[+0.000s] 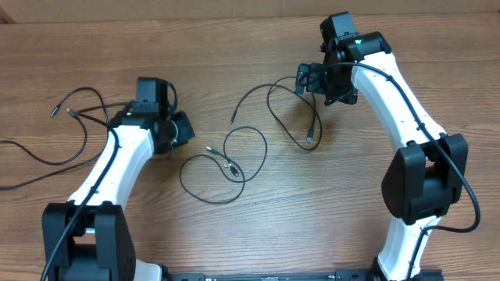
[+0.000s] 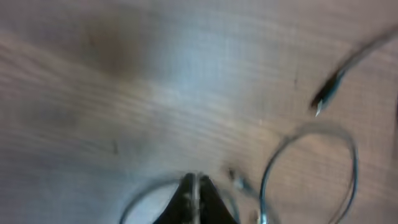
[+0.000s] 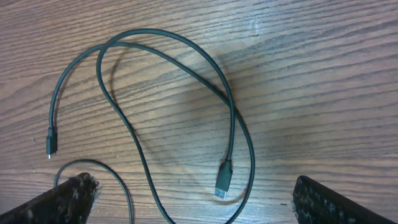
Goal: Untangle cables
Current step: 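Lower the left gripper back onto the center cable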
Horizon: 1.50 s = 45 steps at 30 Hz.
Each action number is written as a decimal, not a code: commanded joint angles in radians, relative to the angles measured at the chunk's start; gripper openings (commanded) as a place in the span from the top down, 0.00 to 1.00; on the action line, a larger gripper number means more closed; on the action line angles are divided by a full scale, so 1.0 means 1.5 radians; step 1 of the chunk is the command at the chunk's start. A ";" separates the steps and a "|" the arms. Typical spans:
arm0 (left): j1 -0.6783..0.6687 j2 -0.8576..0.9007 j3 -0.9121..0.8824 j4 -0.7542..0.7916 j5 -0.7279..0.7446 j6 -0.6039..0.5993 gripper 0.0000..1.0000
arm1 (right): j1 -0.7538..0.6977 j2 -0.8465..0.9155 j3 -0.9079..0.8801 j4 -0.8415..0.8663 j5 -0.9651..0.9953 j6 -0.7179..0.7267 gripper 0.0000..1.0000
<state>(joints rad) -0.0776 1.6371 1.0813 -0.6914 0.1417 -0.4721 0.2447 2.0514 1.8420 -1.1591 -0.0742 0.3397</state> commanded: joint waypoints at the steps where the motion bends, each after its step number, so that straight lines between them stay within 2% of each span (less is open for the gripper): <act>1: -0.033 0.008 0.000 -0.041 0.039 -0.002 0.74 | 0.001 -0.006 0.004 0.003 -0.002 -0.002 0.00; 4: -0.065 0.008 0.000 -0.069 0.039 -0.003 0.44 | 0.001 -0.006 0.004 0.003 -0.002 -0.002 0.00; 7: -0.104 0.008 0.000 -0.072 0.038 -0.003 0.25 | 0.001 -0.006 0.004 0.003 -0.002 -0.002 0.00; 8: -0.117 0.008 0.000 -0.071 0.035 -0.008 0.20 | 0.001 -0.006 0.004 0.003 -0.002 -0.002 0.00; 11: -0.157 0.008 0.000 -0.070 -0.020 -0.078 0.16 | 0.001 -0.006 0.004 0.003 -0.002 -0.002 0.00; 14: -0.196 0.008 0.000 -0.070 -0.080 -0.146 0.20 | 0.001 -0.006 0.004 0.003 -0.002 -0.002 0.00; 17: -0.227 0.008 0.000 -0.070 -0.121 -0.192 0.38 | 0.001 -0.006 0.004 0.003 -0.002 -0.002 0.00; 21: -0.259 0.011 0.000 -0.069 -0.176 -0.247 0.49 | 0.001 -0.006 0.004 0.003 -0.002 -0.002 0.00; 28: -0.276 0.055 0.000 -0.026 -0.185 -0.272 0.96 | 0.001 -0.006 0.004 0.003 -0.002 -0.002 0.00; 34: -0.276 0.106 0.000 -0.005 -0.173 -0.271 0.94 | 0.001 -0.006 0.004 0.003 -0.002 -0.002 0.00; 37: -0.275 0.130 0.000 -0.004 -0.166 -0.271 0.63 | 0.001 -0.006 0.004 0.003 -0.002 -0.002 0.00; 38: -0.275 0.138 0.000 -0.004 -0.164 -0.271 0.59 | 0.001 -0.006 0.004 0.003 -0.002 -0.002 0.00; 39: -0.275 0.143 0.000 -0.005 -0.163 -0.271 0.56 | 0.001 -0.006 0.004 0.003 -0.002 -0.002 0.00; 43: -0.275 0.160 0.000 -0.005 -0.149 -0.262 0.58 | 0.001 -0.006 0.004 0.003 -0.002 -0.002 0.00; 45: -0.275 0.157 0.005 -0.009 -0.144 -0.247 0.53 | 0.001 -0.006 0.004 0.003 -0.002 -0.002 0.00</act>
<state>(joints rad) -0.4847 1.8385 1.0843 -0.6956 -0.0998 -0.8654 0.2447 2.0514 1.8420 -1.1587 -0.0746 0.3397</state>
